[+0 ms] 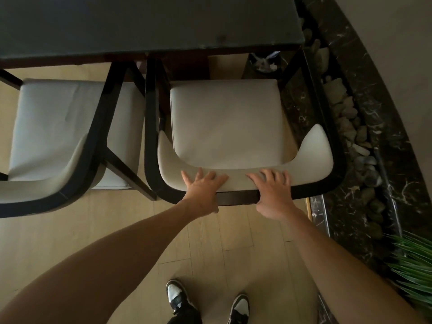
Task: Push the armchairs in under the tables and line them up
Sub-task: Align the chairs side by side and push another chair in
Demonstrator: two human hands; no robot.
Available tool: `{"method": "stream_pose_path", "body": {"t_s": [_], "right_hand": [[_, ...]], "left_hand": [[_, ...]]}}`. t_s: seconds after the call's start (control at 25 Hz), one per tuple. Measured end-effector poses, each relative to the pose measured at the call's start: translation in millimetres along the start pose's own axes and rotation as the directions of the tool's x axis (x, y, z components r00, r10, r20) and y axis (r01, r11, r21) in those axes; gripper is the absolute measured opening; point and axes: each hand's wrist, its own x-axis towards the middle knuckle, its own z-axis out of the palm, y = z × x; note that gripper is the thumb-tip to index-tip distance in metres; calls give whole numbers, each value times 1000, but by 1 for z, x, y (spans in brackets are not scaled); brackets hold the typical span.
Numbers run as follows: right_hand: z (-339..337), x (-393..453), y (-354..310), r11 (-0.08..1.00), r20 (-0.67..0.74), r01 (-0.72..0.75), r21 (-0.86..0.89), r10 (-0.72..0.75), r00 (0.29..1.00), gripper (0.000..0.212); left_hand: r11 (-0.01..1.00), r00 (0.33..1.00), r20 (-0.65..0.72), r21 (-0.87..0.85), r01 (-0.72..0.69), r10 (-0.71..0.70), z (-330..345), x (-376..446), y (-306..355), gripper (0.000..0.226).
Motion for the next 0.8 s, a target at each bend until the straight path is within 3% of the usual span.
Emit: {"method": "stream_pose_path", "body": {"t_s": [0.56,0.8], "right_hand": [[-1,3,1,999,58,-25,-32,27,998,98],[-13,5,1,999,166,-16,-29,21,986,97]], "left_hand": [[999,998,65,40,5,-7,-3,4,2,96],[992,983,155,61,-107,97,-16,8,-12,104]]}}
